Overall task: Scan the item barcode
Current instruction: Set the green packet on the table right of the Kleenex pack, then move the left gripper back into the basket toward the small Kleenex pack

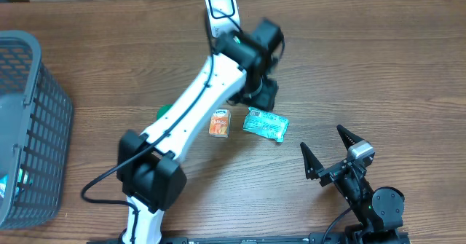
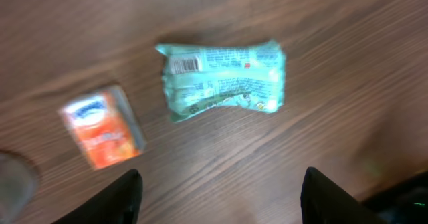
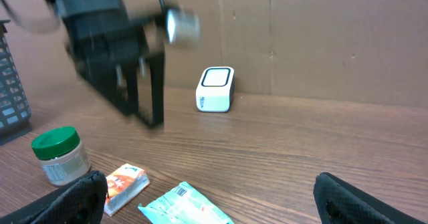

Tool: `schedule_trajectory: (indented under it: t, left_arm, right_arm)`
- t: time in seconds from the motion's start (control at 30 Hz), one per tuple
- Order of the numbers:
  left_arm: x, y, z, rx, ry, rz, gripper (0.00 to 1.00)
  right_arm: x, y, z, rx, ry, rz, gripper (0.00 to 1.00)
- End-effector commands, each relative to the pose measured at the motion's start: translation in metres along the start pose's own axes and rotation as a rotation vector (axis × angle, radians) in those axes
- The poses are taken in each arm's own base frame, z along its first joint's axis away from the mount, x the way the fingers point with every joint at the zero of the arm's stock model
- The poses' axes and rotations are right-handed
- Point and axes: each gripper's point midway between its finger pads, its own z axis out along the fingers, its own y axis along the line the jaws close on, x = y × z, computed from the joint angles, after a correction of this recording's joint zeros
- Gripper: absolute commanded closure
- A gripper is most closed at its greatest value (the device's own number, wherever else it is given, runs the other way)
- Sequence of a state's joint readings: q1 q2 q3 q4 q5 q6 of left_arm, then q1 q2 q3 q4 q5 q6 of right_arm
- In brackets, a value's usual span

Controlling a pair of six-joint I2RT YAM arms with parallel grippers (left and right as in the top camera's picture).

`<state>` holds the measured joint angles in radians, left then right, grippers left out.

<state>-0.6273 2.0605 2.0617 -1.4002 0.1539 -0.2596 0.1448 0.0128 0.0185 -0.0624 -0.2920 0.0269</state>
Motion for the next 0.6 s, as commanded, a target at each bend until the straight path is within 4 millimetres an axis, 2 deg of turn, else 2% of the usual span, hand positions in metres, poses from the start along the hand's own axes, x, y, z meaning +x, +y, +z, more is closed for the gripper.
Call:
schedule_trajectory:
  t: [0.0, 0.1, 0.23, 0.37, 0.43, 0.57]
  left_arm:
    - [-0.017, -0.003, -0.081, 0.035, -0.182, -0.007, 0.39]
    - [-0.014, 0.006, -0.135, 0.027, -0.287, -0.024, 0.37]
    - [0.000, 0.028, -0.192, 0.009, -0.400, -0.069, 0.30]
    - [0.022, 0.066, -0.245, -0.034, -0.524, -0.144, 0.23]
    - [0.032, 0.084, -0.265, -0.053, -0.581, -0.191, 0.20]
    - [0.057, 0.126, -0.304, -0.105, -0.691, -0.330, 0.21]
  right_arm:
    - [0.002, 0.002, 0.000, -0.009, -0.004, 0.005, 0.00]
    - [0.002, 0.002, 0.000, -0.009, -0.004, 0.005, 0.00]
    - [0.002, 0.002, 0.000, -0.009, -0.004, 0.005, 0.00]
    - [0.002, 0.002, 0.000, -0.009, -0.004, 0.005, 0.00]
    - [0.002, 0.002, 0.000, -0.009, -0.004, 0.005, 0.00]
    - [0.002, 0.002, 0.000, -0.009, -0.004, 0.005, 0.00]
